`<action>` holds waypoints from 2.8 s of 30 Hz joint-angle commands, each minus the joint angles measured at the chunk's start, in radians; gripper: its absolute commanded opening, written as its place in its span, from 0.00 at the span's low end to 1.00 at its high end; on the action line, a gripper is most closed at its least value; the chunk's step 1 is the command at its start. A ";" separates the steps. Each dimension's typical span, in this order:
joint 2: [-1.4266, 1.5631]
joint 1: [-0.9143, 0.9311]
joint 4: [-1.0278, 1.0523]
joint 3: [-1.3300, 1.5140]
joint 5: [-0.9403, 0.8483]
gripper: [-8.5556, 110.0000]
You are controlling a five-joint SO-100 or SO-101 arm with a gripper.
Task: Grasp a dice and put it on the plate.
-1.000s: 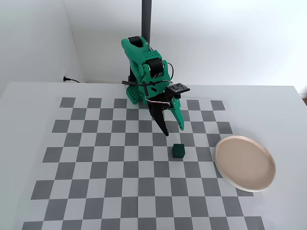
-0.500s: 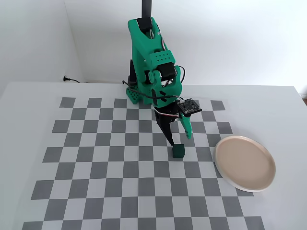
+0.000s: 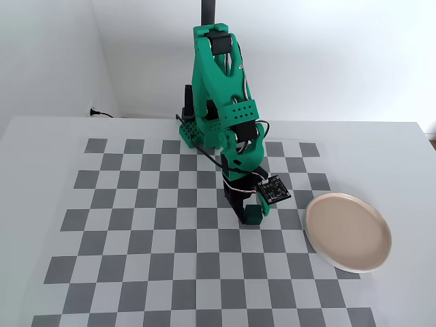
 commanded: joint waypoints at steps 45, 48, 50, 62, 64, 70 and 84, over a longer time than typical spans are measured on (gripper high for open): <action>0.028 -0.256 0.318 -0.535 -0.006 0.04; -0.034 -0.308 0.373 -0.649 0.012 0.04; -0.095 -0.341 0.419 -0.749 0.028 0.04; -0.555 -0.426 0.558 -1.379 0.100 0.04; -0.634 -0.428 0.578 -1.471 0.106 0.04; -0.842 -0.428 0.606 -1.686 0.129 0.04; -0.974 -0.453 0.589 -1.752 0.173 0.13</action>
